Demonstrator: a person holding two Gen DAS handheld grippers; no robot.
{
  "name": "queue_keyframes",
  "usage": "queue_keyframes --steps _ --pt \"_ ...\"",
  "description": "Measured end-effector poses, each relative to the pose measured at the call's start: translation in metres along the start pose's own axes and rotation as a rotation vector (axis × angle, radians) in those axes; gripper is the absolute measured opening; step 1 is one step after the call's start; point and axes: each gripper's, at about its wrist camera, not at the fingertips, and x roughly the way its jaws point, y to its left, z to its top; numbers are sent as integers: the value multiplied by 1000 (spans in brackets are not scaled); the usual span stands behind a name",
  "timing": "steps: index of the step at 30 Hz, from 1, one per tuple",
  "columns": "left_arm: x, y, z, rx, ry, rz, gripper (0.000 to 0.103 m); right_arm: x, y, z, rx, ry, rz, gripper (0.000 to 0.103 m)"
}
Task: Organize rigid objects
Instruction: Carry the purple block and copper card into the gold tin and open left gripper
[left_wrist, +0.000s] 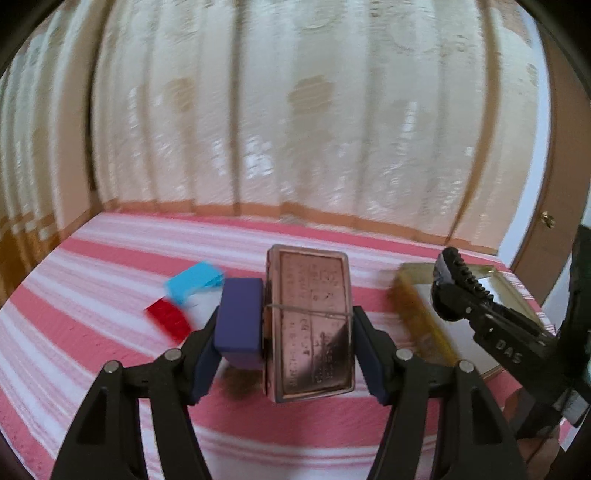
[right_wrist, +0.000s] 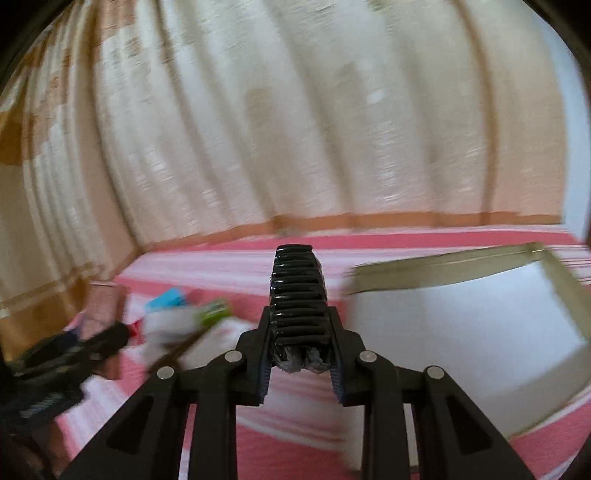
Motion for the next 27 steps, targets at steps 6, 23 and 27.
queue_keyframes --steps 6,23,27 --pt "22 -65 7 64 -3 -111 65 -15 -70 6 34 -26 -235 28" --pt "87 -177 -6 193 89 -246 65 -2 -149 4 85 86 -481 28" --pt "93 -180 -11 200 109 -238 65 -1 -150 4 96 97 -473 28"
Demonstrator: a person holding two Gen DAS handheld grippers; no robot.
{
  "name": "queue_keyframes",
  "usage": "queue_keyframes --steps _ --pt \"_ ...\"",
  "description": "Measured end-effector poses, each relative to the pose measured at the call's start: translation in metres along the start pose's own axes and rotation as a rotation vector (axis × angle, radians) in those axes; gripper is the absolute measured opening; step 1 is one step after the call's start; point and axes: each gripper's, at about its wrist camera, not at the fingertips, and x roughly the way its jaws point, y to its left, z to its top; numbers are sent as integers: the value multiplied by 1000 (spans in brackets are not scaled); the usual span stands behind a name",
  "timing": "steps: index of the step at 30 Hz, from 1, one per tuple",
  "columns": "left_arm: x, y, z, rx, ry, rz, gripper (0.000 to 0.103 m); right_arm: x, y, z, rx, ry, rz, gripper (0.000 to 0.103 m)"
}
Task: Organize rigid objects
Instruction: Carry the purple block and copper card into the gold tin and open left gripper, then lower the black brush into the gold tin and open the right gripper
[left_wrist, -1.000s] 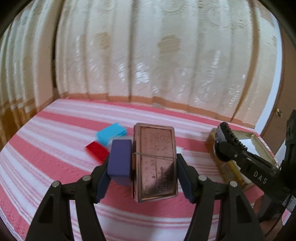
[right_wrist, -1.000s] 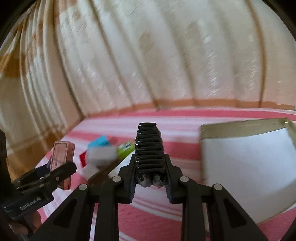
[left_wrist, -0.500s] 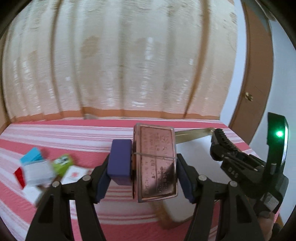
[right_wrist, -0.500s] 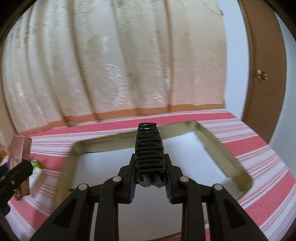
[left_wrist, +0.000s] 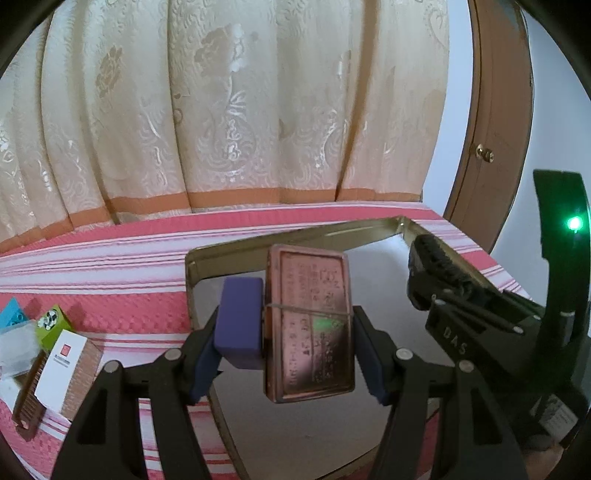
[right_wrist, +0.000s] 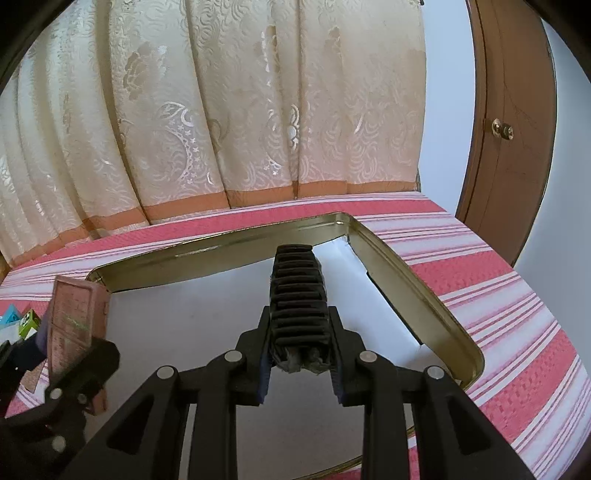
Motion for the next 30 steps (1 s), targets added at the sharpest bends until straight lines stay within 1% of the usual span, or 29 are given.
queue_keyframes --steps 6,8,9,10,11,12,13,14,16,19,25,30 --pt "4 2 -3 -8 18 6 65 -1 2 0 -14 -7 -13 30" --pt "3 3 -2 -14 20 3 66 -3 2 0 -13 -19 -22 34" --pt "1 3 -3 -13 8 4 69 -5 2 1 -13 -28 -19 36" --pt "-2 3 -3 -10 -4 10 77 -7 2 1 -14 -36 -18 45" --pt "-7 3 -4 -5 -32 30 83 -9 3 1 -17 -49 -19 57" --pt "-12 3 -4 -4 -59 53 88 -13 3 2 -16 -66 -29 63" --pt "-15 5 -4 -7 -79 71 100 -17 2 3 -9 -89 -39 72" --pt "-20 8 -4 -18 -106 80 103 -21 0 3 3 -110 -41 75" --pt "-27 15 -3 -43 -132 65 103 -28 -4 4 30 -146 -28 76" --pt "-34 22 -5 -65 -160 80 103 -29 -4 4 33 -160 -29 76" --pt "-42 41 -12 -85 -160 128 103 -26 2 3 3 -159 -39 76" --pt "-50 55 -20 -90 -154 168 103 -30 5 0 -8 -182 -30 76"
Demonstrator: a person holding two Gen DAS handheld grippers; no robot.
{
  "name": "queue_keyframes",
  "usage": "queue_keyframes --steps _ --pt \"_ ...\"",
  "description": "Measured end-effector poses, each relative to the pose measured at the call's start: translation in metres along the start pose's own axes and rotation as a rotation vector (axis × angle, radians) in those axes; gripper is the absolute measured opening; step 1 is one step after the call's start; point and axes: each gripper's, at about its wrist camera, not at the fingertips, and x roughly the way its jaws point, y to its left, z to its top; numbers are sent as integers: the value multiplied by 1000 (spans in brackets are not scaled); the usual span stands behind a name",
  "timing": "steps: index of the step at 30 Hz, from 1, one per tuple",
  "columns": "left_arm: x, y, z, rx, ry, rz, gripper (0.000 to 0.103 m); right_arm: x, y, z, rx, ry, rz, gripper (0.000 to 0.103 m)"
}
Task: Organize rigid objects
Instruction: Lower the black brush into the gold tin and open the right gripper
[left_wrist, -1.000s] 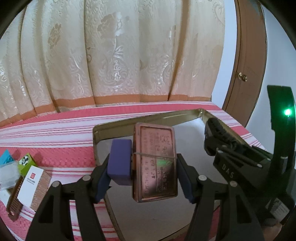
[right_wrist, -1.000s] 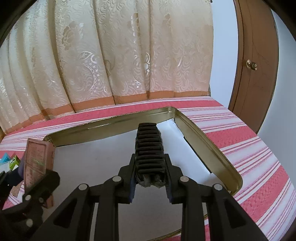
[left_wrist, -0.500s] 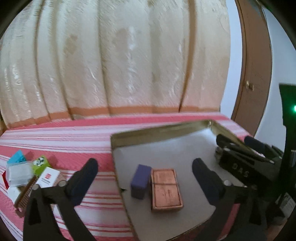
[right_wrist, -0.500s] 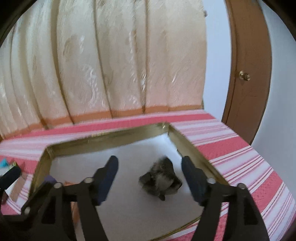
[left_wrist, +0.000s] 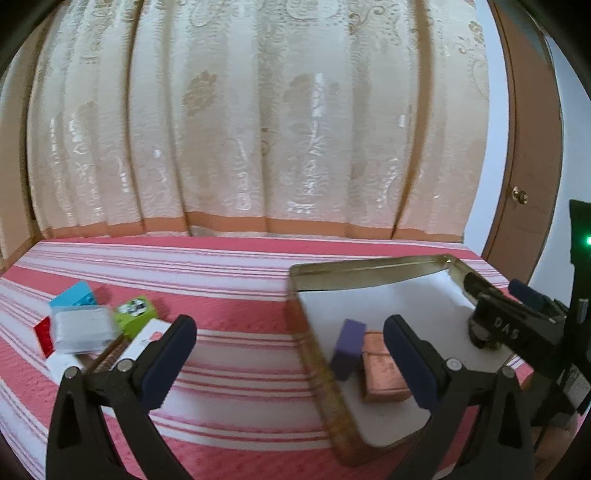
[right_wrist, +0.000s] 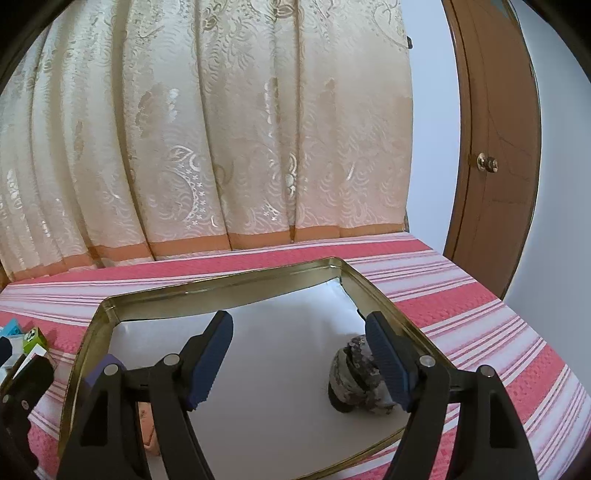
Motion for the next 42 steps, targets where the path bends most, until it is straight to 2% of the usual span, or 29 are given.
queue_keyframes --steps 5,11,17,26,31,42 --pt "-11 18 -4 29 -15 69 103 -6 6 -4 -6 -30 32 76" --pt "-17 45 -10 22 16 109 103 -10 19 -8 -6 -19 60 76" --pt "-29 71 -15 21 31 149 103 -25 33 -13 -15 -47 77 76" --pt "-43 129 -18 -60 78 189 103 -42 67 -23 -14 -41 158 76" --pt "-49 169 -21 -157 119 209 103 -50 96 -29 -42 -31 215 76" --pt "-57 212 -23 -221 156 302 102 -55 170 -40 -120 28 344 76"
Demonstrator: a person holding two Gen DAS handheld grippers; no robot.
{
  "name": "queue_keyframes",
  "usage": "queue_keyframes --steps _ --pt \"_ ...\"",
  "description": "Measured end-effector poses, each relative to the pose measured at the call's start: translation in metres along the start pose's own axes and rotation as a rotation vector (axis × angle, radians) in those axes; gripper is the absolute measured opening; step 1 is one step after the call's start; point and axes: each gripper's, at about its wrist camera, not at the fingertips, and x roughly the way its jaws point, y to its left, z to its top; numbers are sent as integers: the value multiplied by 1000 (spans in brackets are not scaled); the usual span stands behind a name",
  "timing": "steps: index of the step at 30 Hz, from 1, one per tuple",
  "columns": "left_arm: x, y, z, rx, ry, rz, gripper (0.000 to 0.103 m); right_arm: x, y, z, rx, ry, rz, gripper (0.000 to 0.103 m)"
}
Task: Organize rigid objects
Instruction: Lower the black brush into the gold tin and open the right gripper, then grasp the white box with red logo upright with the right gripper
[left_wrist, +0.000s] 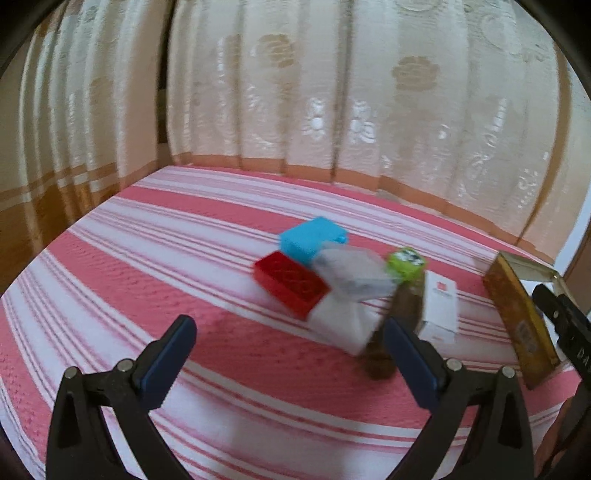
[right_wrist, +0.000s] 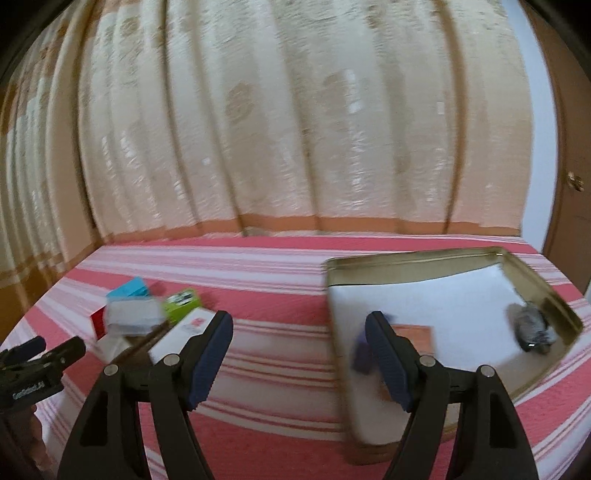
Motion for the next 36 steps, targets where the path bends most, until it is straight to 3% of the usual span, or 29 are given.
queue_keyframes --steps 7,16,24,29,36 --pt "5 21 2 -57 28 18 102 23 45 -5 -79 90 50 76" --pt "12 35 2 -109 74 18 102 61 73 -10 -37 237 103 76" --pt "19 31 2 -84 111 19 102 89 77 -18 4 337 137 76" --pt "20 27 2 -53 113 27 102 96 65 -21 -51 377 76 34" --pt "21 2 5 7 99 18 102 91 49 -23 -111 373 65 28"
